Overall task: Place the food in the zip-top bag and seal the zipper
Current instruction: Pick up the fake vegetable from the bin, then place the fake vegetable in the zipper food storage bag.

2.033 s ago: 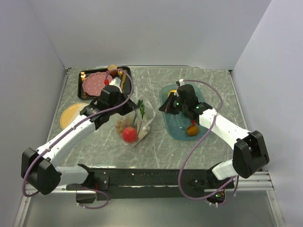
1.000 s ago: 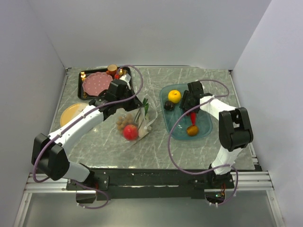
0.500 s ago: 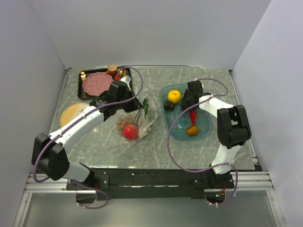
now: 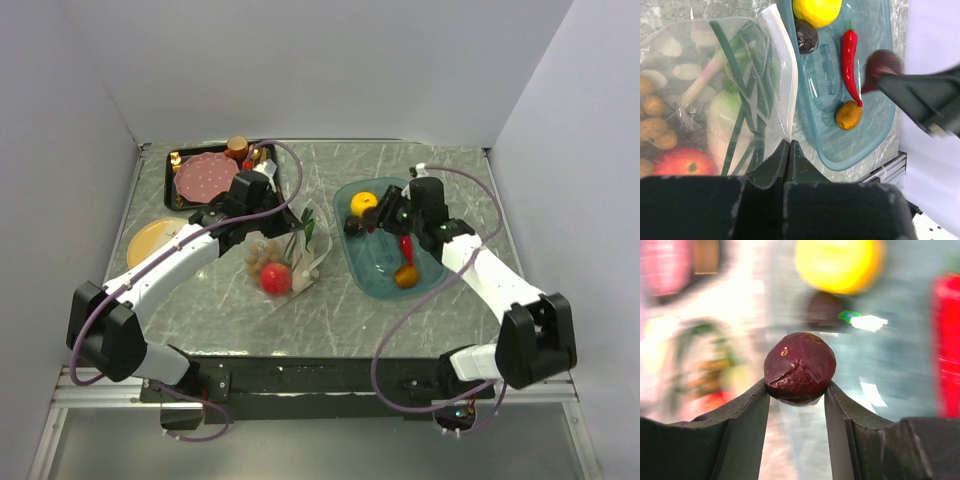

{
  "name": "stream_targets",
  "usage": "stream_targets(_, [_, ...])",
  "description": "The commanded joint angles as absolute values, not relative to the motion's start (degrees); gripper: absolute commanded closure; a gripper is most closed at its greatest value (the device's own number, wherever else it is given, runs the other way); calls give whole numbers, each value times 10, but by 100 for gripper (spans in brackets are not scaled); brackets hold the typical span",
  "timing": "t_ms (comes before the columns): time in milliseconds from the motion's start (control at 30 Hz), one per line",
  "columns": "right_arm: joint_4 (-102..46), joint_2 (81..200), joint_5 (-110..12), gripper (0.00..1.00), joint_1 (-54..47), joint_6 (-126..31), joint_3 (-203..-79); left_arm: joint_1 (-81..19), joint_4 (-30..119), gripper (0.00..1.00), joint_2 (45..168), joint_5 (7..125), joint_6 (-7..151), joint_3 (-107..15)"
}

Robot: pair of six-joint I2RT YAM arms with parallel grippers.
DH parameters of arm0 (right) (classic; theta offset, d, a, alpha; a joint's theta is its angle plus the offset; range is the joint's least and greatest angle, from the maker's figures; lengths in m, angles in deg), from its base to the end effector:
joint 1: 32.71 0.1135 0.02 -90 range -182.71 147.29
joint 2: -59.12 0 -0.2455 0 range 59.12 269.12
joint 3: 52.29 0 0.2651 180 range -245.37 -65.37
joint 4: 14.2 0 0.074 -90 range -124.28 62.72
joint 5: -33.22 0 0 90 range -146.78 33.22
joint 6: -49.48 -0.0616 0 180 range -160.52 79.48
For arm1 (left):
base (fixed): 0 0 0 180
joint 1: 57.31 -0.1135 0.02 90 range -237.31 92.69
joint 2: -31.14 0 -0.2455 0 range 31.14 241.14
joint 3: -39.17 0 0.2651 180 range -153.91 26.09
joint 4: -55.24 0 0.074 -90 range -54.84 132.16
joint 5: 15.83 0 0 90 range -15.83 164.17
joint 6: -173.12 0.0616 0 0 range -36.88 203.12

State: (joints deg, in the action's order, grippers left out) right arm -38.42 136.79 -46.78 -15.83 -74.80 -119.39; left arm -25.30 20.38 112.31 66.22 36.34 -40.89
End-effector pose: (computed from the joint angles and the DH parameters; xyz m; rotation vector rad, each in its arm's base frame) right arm 0.3211 0.1086 0.2279 0.2387 2.2407 0.6859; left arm 0.2979 -0.1963 0.2717 -0.2191 2.3376 -0.8852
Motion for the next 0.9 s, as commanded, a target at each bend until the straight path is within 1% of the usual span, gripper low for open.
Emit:
stream_targets(0, [-309, 1370, -370, 100, -111, -811, -1209, -255, 210, 99, 1102, 657, 364, -423])
stream_targets(67, [-287, 1389, -370, 100, -65, -821, -1221, -255, 207, 99, 1101, 658, 363, -423])
stream_targets(133, [-242, 1427, -361, 100, -44, -850, -1224, -256, 206, 99, 1099, 663, 363, -425])
stream_targets(200, [-172, 1471, -304, 100, -25, -904, -1212, -255, 211, 99, 1093, 663, 360, -425])
stream_targets(233, [-101, 1486, -287, 100, -20, -925, -1207, -255, 212, 99, 1091, 660, 360, -422])
stream_targets(400, [-26, 1613, -219, 100, 26, -982, -1253, -255, 211, 99, 1087, 653, 360, -420])
stream_targets(500, [-37, 1657, -210, 100, 37, -979, -1282, -254, 212, 99, 1081, 641, 359, -418])
stream_targets(600, [-49, 1656, -228, 100, 44, -967, -1279, -254, 225, 99, 1074, 636, 359, -410])
stream_targets(667, [-84, 1663, -211, 100, 51, -948, -1302, -254, 223, 99, 1076, 636, 359, -410])
stream_targets(700, [-94, 1659, -208, 97, 53, -930, -1305, -255, 223, 99, 1080, 636, 360, -411])
stream_targets(767, [-106, 1648, -216, 87, 50, -918, -1291, -255, 218, 99, 1084, 638, 364, -415])
stream_targets(833, [-100, 1630, -212, 80, 49, -920, -1278, -255, 215, 99, 1084, 651, 365, -420])
stream_targets(867, [-108, 1623, -221, 70, 49, -920, -1267, -255, 215, 99, 1082, 657, 365, -421])
